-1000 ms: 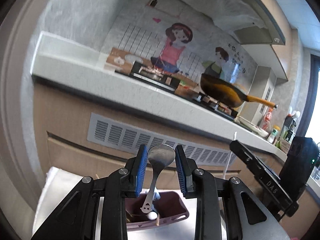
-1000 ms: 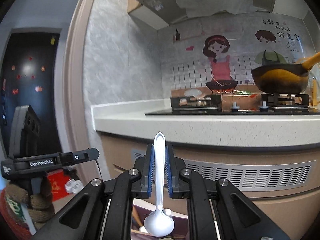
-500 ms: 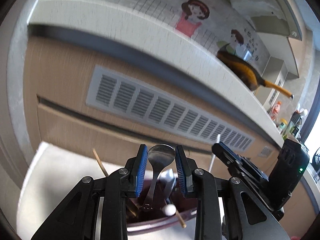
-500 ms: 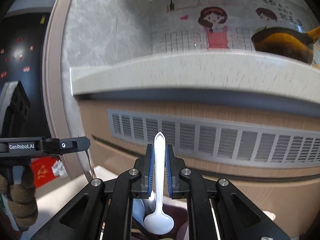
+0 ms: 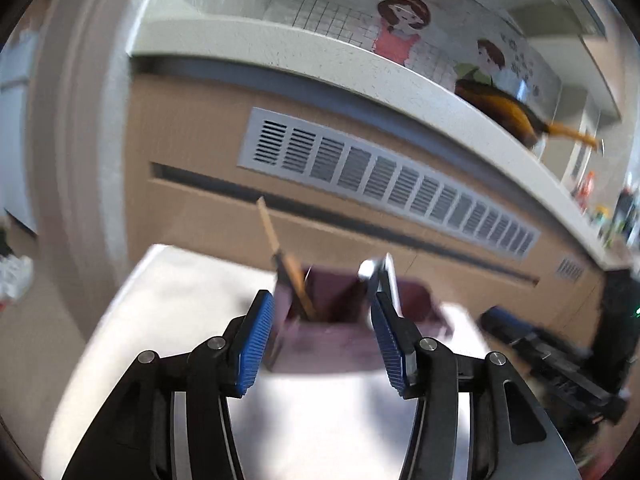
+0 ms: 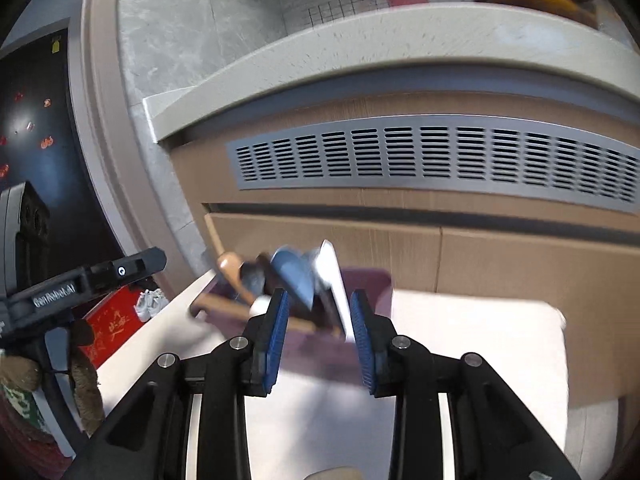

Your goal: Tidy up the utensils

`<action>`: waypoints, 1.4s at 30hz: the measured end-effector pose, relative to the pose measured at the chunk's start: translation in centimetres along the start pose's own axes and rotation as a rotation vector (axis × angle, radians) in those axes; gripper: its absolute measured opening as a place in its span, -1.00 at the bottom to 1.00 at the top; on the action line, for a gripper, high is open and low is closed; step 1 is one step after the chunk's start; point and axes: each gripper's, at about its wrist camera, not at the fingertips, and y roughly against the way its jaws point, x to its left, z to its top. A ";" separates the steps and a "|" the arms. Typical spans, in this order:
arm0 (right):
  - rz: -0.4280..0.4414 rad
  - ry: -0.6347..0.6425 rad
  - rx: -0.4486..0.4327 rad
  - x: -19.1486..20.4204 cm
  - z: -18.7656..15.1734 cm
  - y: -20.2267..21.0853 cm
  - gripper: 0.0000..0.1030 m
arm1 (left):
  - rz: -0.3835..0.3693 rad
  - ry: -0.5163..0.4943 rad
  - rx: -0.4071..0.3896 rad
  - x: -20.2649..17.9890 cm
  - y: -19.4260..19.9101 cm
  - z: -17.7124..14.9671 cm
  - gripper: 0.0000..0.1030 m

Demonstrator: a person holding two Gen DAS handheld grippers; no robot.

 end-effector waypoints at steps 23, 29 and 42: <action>-0.163 -0.007 -0.032 7.3 -12.4 11.2 -0.40 | 0.192 -0.177 -0.043 -4.8 12.7 -12.9 0.00; -0.166 -0.006 -0.025 7.3 -12.4 11.2 -0.35 | 0.202 -0.184 -0.043 -5.2 13.0 -12.9 0.00; -0.168 -0.004 -0.025 7.0 -12.4 11.2 -0.27 | 0.189 -0.173 -0.011 -5.3 12.7 -13.0 0.00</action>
